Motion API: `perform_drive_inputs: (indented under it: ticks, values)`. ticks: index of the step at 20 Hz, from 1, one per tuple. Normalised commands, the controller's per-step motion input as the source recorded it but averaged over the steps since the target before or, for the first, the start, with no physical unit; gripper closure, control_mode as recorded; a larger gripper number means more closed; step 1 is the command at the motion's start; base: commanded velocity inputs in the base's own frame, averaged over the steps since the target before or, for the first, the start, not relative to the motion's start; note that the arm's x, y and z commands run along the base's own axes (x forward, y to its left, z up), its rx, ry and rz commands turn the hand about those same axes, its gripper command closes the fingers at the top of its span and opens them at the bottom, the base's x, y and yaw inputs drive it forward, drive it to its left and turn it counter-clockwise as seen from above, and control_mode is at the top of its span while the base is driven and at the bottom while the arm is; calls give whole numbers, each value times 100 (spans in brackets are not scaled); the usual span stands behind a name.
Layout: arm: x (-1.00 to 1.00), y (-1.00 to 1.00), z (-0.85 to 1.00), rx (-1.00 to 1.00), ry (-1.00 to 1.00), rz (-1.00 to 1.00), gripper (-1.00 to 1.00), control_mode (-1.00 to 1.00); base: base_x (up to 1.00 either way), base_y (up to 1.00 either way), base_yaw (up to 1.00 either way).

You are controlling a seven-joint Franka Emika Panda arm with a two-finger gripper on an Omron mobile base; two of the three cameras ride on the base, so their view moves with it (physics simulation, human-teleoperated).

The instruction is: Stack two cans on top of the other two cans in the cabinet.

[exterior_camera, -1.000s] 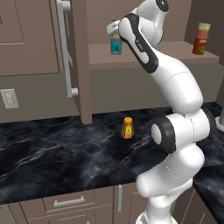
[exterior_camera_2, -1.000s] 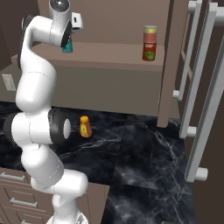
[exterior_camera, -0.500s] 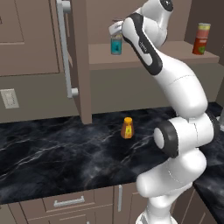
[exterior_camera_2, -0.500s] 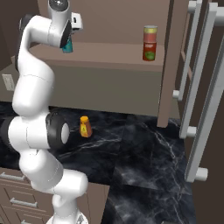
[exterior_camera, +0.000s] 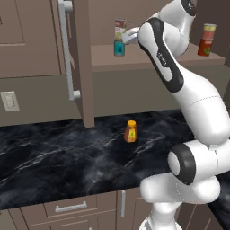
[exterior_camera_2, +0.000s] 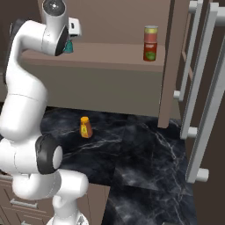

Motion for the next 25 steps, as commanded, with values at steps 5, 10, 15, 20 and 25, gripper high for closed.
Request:
perform_drive_inputs:
  ticks: [5, 10, 15, 20, 25]
  values:
    - [-88, -2, -25, 0, 2, 0, -100, -100, 0, 0, 0]
    - [-92, 0, -33, 0, 3, -2, -100, -100, 0, 0, 0]
    - [-89, 0, -35, 0, 5, -3, -100, -100, 0, 0, 0]
    - [-81, -4, -44, 0, 4, -5, -100, -100, 0, 0, 0]
    - [-58, -16, -52, -4, 16, -12, -100, -100, 0, 0, 0]
